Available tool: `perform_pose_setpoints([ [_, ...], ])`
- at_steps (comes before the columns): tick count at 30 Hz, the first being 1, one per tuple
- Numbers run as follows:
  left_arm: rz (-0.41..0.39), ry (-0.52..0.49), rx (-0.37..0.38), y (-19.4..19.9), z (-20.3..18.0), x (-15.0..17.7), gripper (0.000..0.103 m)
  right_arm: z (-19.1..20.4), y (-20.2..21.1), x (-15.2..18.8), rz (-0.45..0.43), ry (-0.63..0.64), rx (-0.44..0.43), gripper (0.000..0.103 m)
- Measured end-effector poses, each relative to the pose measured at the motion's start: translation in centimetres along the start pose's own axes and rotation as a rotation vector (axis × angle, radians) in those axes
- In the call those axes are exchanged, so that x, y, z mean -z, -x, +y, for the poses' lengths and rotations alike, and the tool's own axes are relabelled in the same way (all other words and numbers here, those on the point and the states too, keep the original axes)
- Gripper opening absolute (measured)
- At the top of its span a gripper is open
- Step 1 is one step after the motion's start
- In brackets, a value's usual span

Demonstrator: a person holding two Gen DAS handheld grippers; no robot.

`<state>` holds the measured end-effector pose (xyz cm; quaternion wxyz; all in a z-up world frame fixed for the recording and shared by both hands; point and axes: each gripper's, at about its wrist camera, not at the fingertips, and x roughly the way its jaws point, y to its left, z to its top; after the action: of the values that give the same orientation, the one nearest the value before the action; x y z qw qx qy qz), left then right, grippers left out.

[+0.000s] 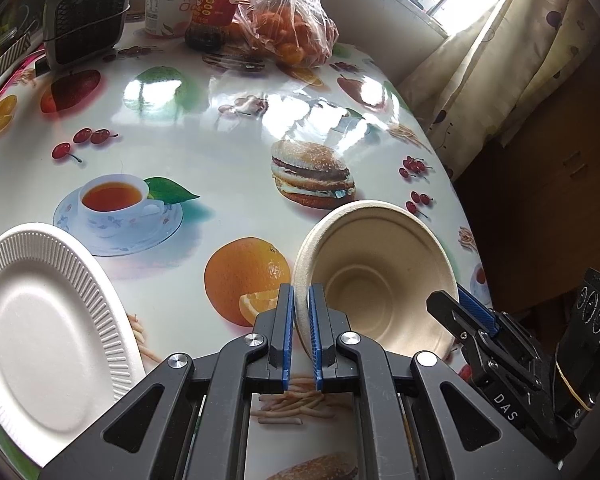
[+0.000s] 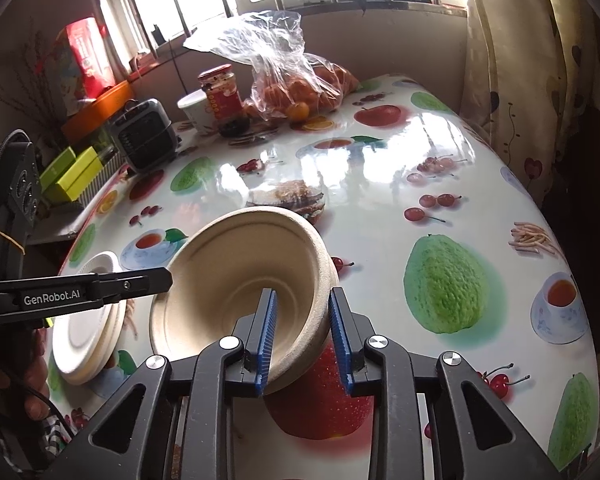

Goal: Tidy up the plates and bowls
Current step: 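Lower the held bowls into the bowl stack and open both grippers, then close both grippers on the rim of the stacked beige bowls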

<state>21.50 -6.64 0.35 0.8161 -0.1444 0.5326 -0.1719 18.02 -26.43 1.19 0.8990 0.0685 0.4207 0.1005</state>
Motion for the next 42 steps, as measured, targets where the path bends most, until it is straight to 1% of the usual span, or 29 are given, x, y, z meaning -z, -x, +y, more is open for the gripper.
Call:
perform_pose_setpoints([
  [4,-0.001,0.000,0.000,0.0,0.1,0.0,0.008,-0.1,-0.1,0.1,0.002,-0.005,0.004,0.027],
  [6,-0.001,0.001,0.005,0.0,0.2,-0.1,0.008,-0.5,-0.1,0.2,0.004,-0.014,0.002,0.029],
  [7,0.000,-0.004,0.006,0.0,0.2,-0.1,0.008,-0.6,-0.1,0.3,0.003,-0.019,0.002,0.034],
  [8,0.000,-0.011,0.001,0.0,0.1,0.0,0.011,-0.7,-0.1,0.3,0.001,-0.023,0.001,0.037],
  [11,-0.006,-0.007,0.001,0.1,0.4,0.0,0.019,-1.3,0.1,0.4,-0.006,-0.043,-0.003,0.041],
  [12,-0.008,-0.005,0.005,0.1,0.5,0.0,0.020,-1.4,0.1,0.5,-0.007,-0.049,-0.004,0.041],
  [14,-0.019,-0.002,0.011,0.3,0.6,0.1,0.028,-1.7,0.1,0.5,-0.006,-0.062,-0.009,0.042],
  [17,-0.033,0.003,0.039,0.6,0.8,0.2,0.035,-2.2,0.0,0.5,-0.003,-0.081,-0.043,0.042],
  [21,-0.046,0.026,0.077,0.8,1.2,0.2,0.036,-3.2,-0.1,0.5,-0.010,-0.142,-0.100,0.042],
  [23,-0.044,0.029,0.087,0.7,1.4,0.1,0.036,-3.7,-0.4,0.4,0.000,-0.168,-0.114,0.042],
  [26,-0.022,0.044,0.103,0.0,1.7,0.1,0.036,-4.0,-0.7,0.5,0.005,-0.180,-0.123,0.042],
  [31,-0.024,0.067,0.122,-0.3,2.0,0.1,0.036,-4.0,-0.5,0.5,-0.006,-0.178,-0.158,0.042],
  [36,-0.020,0.062,0.124,-0.4,1.9,0.2,0.036,-4.2,-0.8,0.4,0.001,-0.191,-0.174,0.042],
  [42,-0.030,0.020,0.078,-0.4,1.3,0.3,0.036,-4.2,-1.0,0.7,0.010,-0.198,-0.189,0.042],
])
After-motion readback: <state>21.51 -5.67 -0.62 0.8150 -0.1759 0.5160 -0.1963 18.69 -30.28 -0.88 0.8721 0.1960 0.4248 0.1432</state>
